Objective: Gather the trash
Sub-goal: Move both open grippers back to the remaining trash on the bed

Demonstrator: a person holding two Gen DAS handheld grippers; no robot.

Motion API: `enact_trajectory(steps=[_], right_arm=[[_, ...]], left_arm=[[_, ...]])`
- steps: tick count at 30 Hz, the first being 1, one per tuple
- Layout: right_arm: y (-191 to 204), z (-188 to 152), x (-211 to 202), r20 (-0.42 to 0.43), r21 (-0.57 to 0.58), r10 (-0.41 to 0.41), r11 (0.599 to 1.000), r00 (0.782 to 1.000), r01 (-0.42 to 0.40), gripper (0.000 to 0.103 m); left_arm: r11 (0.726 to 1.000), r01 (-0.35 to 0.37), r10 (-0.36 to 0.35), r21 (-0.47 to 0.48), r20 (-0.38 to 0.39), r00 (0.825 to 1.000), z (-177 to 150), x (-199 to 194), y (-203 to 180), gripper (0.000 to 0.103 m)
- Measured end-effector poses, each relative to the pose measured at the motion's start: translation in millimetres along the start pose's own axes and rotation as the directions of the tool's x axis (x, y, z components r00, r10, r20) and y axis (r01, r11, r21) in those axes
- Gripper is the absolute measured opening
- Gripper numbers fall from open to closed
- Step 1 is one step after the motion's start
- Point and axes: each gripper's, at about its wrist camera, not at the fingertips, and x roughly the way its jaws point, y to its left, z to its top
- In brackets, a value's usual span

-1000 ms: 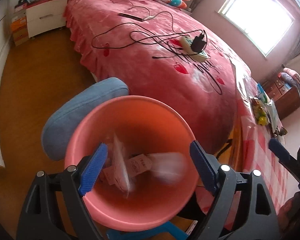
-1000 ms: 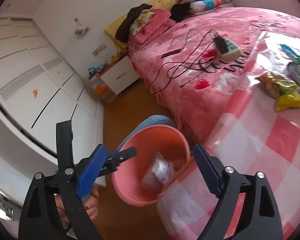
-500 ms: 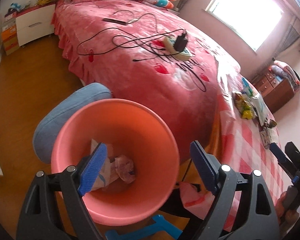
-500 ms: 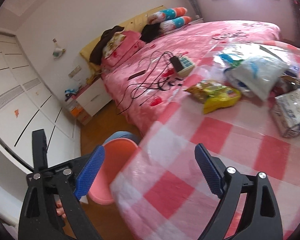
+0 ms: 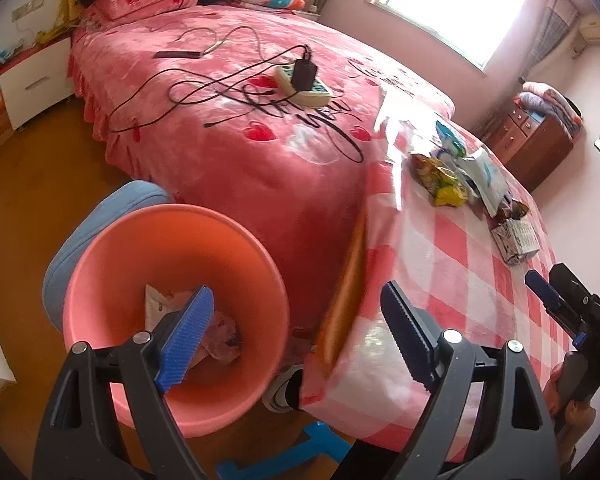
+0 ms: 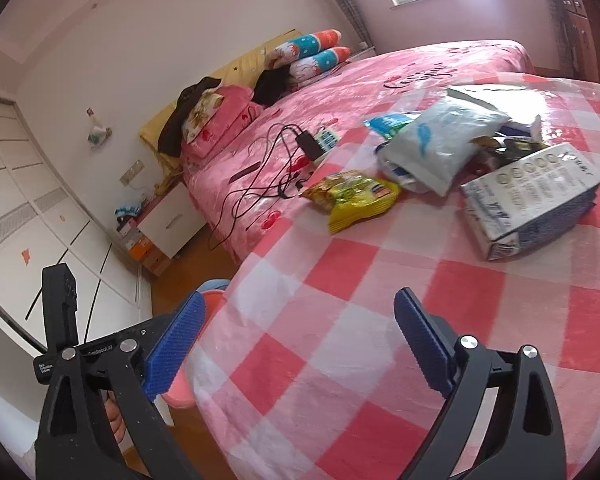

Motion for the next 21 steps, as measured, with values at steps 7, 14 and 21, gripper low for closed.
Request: enact_trajectory(steps=[7, 14, 21], right_arm=[[-18.9, 2.7, -16.8, 0.035, 0.012, -0.031, 0.999, 0.999, 0.031, 0.094], [-43.0, 10.1, -38.1, 0.081, 0.017, -0.089, 0.996, 0.993, 0.088, 0.094], [-90.1, 29.5, -62.2, 0.103, 0.102, -0.158, 0.984, 0.982, 0.147, 0.094]], left_arm=[[0.999, 0.016, -0.016, 0.038, -0.004, 1.000, 3.5, 3.6, -32.3, 0.087], [0.992, 0.056, -0.060, 0.112, 0.033, 0.998, 30.3, 8.6, -87.5, 0.087], [0.973, 0.083, -0.104, 0.216, 0.092, 0.990, 87.1, 36.2, -162.8, 0.087]])
